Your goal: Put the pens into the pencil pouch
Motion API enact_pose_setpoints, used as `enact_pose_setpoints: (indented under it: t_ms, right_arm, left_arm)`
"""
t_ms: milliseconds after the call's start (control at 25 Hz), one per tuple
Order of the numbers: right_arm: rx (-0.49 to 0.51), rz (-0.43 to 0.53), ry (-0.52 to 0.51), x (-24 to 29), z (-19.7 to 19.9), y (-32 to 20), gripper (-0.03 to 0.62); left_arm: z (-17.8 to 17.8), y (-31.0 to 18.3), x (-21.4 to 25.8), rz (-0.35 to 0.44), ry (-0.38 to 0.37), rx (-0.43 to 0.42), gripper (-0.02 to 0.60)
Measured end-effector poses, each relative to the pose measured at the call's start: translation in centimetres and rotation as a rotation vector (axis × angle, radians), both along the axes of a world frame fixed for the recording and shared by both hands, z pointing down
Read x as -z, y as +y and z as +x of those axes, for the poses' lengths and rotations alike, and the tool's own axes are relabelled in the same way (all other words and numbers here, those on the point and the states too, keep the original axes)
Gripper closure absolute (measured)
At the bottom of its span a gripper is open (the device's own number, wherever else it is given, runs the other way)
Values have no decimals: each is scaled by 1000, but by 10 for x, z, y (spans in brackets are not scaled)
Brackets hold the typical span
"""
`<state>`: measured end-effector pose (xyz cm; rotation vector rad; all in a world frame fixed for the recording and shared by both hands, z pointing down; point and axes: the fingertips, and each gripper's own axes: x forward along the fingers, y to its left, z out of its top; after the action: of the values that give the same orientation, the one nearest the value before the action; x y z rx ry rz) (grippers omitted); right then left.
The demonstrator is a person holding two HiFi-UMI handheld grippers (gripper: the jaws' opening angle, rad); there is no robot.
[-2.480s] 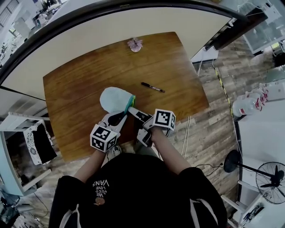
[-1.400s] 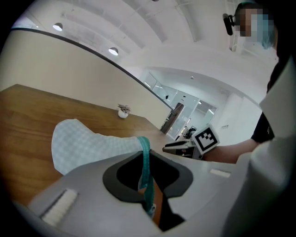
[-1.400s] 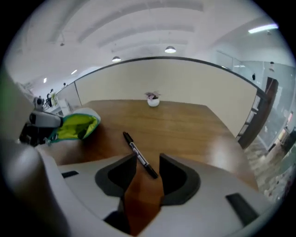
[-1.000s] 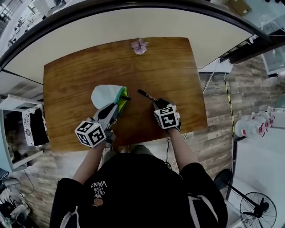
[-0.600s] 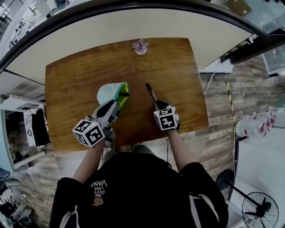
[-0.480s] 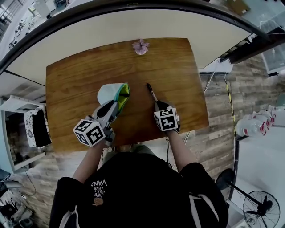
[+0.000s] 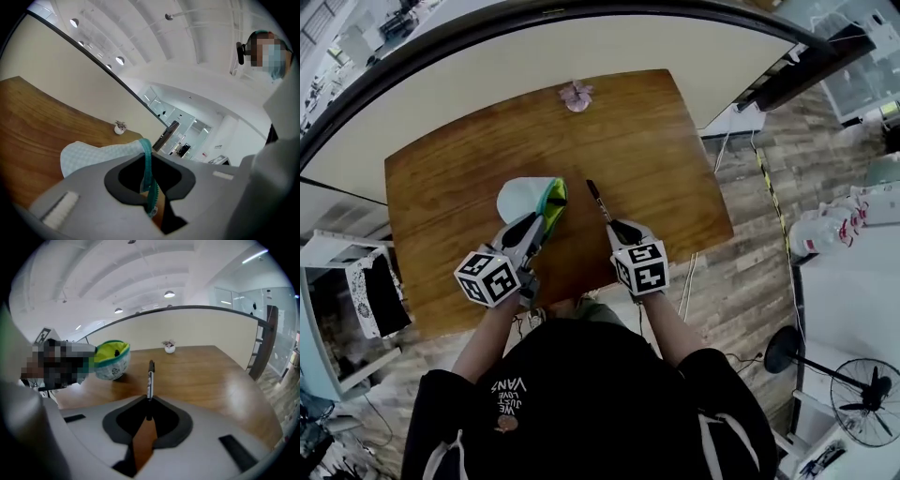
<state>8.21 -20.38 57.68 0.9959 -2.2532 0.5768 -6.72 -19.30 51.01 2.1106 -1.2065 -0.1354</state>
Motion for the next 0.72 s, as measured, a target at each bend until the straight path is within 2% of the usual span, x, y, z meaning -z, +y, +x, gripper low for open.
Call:
enact_pose_setpoints:
  t_ms: [440, 720]
  right_arm:
    - [-41, 12, -100, 44, -34, 69, 548]
    - [-30, -1, -77, 48, -52, 99, 548]
  left_arm:
    - [2, 22, -5, -4, -1, -98, 531]
    - [4, 35, -8, 2, -4, -146, 531]
